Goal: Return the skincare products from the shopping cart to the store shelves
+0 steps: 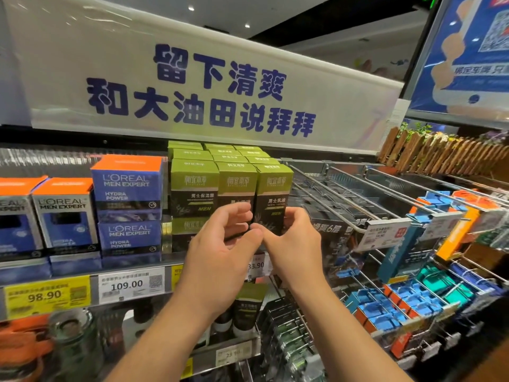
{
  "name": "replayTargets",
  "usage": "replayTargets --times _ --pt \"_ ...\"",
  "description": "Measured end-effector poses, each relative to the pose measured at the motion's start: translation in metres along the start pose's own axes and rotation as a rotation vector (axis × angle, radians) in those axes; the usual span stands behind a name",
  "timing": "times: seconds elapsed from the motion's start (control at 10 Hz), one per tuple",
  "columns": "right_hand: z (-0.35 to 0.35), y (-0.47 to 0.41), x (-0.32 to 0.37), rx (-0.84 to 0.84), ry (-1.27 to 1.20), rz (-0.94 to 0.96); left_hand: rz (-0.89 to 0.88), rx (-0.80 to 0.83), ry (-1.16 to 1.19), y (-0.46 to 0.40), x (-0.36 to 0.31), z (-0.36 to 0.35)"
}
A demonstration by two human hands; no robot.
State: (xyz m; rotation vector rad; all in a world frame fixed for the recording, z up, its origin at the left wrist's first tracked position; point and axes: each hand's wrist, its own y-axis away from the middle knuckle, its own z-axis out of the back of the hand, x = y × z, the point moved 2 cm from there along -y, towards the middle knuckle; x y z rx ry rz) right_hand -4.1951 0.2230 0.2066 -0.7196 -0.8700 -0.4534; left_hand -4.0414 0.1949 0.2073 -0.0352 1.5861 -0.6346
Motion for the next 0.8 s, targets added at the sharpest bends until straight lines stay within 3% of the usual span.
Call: replayTargets --times 0.6,0.8 --pt "-0.006 0.014 0.0 -0.01 -0.055 -0.059 0.005 0.119 0.116 0.003 0.007 0.011" --pt "0.006 0.045 -0.011 -0.131 -0.043 -0.062 0.021 0.182 0.166 0.006 0.01 0.006"
